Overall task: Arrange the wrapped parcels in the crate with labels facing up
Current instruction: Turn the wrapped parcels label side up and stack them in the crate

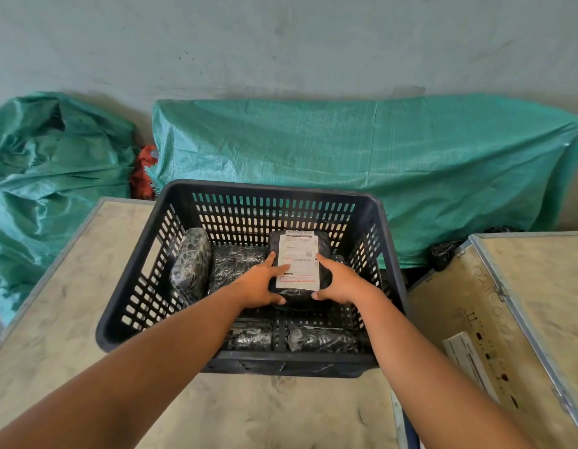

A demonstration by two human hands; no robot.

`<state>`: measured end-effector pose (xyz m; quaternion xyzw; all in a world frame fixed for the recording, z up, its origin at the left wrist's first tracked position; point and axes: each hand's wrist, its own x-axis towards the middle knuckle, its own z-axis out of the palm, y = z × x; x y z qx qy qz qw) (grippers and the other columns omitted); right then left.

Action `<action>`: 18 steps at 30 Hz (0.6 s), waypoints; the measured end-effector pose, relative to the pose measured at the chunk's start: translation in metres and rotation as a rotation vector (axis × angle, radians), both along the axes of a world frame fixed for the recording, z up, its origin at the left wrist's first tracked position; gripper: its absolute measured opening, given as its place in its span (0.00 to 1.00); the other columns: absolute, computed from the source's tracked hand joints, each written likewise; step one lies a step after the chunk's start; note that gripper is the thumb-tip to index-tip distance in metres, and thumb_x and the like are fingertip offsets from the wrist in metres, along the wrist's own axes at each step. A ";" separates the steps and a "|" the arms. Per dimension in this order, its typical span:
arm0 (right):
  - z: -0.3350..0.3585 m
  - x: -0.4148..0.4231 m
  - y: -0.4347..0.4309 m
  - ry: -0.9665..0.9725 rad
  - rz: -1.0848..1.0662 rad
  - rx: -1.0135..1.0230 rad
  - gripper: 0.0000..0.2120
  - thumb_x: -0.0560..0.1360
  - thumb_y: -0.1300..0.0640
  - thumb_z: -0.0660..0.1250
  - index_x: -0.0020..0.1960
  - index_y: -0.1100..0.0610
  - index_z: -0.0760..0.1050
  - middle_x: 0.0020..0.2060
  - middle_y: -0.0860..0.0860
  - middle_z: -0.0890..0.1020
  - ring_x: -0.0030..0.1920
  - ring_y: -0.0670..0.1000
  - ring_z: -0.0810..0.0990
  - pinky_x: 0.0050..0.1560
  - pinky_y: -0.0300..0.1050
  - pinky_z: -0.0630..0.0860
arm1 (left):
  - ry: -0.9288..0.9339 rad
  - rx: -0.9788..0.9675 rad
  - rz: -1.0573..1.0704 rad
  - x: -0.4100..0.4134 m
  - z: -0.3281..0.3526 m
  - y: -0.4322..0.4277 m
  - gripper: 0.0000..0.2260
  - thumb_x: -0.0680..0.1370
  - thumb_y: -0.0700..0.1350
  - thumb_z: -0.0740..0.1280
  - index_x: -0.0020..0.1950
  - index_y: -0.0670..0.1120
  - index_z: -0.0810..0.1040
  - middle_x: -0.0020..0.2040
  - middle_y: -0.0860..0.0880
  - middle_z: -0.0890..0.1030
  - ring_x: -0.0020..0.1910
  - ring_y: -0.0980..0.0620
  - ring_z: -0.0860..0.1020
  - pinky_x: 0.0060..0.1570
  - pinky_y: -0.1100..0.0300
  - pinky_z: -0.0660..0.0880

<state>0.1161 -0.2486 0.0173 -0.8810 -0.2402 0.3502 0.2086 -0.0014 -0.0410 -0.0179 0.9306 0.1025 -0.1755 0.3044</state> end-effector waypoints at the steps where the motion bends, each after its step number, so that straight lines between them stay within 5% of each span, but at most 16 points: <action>1: 0.006 -0.001 -0.002 0.003 -0.002 0.031 0.53 0.68 0.55 0.82 0.83 0.47 0.52 0.79 0.51 0.63 0.76 0.56 0.66 0.69 0.46 0.66 | -0.003 -0.006 0.008 0.000 -0.001 0.000 0.44 0.71 0.48 0.80 0.82 0.55 0.60 0.83 0.44 0.43 0.80 0.42 0.56 0.77 0.50 0.59; 4: 0.031 -0.003 -0.014 0.073 -0.019 0.103 0.45 0.66 0.57 0.83 0.78 0.43 0.67 0.78 0.48 0.65 0.74 0.55 0.68 0.71 0.51 0.68 | -0.007 0.010 0.004 0.001 0.000 -0.001 0.43 0.71 0.47 0.80 0.81 0.55 0.62 0.83 0.43 0.43 0.80 0.41 0.55 0.77 0.50 0.57; 7: 0.051 -0.011 -0.028 0.235 0.214 -0.013 0.31 0.62 0.54 0.85 0.61 0.36 0.79 0.70 0.40 0.70 0.69 0.48 0.69 0.66 0.48 0.68 | -0.010 0.019 0.009 0.001 0.002 -0.002 0.42 0.71 0.45 0.80 0.81 0.53 0.62 0.83 0.42 0.43 0.80 0.40 0.54 0.77 0.51 0.54; 10: 0.050 -0.030 -0.036 0.322 0.365 -0.171 0.23 0.63 0.54 0.85 0.51 0.35 0.81 0.63 0.46 0.78 0.63 0.48 0.76 0.58 0.45 0.73 | -0.011 0.018 0.010 0.000 0.003 -0.003 0.42 0.72 0.45 0.80 0.81 0.53 0.63 0.83 0.41 0.43 0.80 0.40 0.54 0.77 0.52 0.54; 14: 0.044 -0.041 -0.039 0.287 0.328 -0.112 0.21 0.65 0.59 0.84 0.49 0.40 0.79 0.55 0.43 0.80 0.54 0.43 0.78 0.48 0.41 0.73 | -0.014 0.025 0.001 0.000 0.003 -0.004 0.42 0.71 0.45 0.80 0.81 0.52 0.63 0.83 0.40 0.43 0.80 0.40 0.53 0.77 0.51 0.54; 18: 0.042 -0.034 -0.037 0.177 0.181 0.093 0.14 0.70 0.61 0.81 0.48 0.46 0.82 0.54 0.46 0.82 0.57 0.46 0.79 0.63 0.50 0.75 | -0.013 0.025 0.005 0.000 0.003 -0.004 0.42 0.71 0.45 0.80 0.81 0.53 0.64 0.83 0.39 0.44 0.81 0.39 0.52 0.77 0.51 0.52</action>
